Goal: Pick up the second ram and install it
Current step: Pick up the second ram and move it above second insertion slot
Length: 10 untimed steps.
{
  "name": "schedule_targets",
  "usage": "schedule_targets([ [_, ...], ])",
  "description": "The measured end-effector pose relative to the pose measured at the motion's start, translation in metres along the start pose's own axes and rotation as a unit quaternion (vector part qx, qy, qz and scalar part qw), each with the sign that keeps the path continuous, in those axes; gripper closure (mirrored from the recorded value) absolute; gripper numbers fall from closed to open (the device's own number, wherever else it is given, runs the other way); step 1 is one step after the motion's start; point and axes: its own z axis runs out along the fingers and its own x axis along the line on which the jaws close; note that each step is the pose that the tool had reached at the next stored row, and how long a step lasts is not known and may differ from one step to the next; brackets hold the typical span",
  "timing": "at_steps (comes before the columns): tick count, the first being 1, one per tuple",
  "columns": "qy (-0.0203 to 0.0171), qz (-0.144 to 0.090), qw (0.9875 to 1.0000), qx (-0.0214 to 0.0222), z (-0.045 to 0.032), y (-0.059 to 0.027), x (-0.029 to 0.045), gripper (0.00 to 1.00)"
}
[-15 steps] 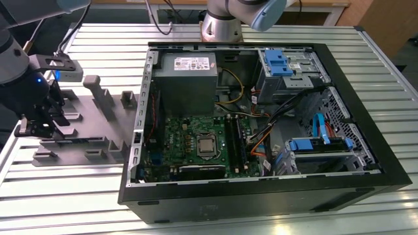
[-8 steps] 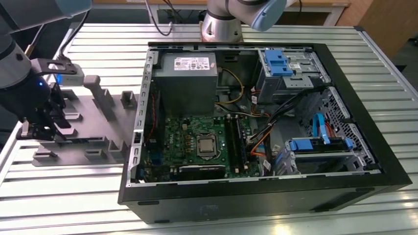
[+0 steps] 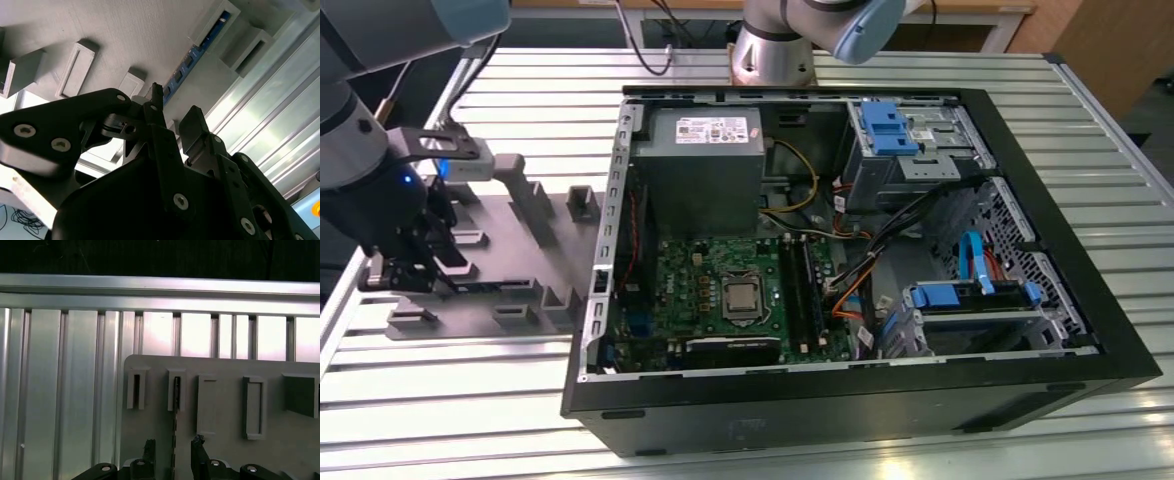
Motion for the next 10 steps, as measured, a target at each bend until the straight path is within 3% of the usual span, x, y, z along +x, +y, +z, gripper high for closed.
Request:
schedule_targets([
  [10,0.0000,0.000,1.0000,0.0000,0.0025,0.0000,0.0002,0.59],
])
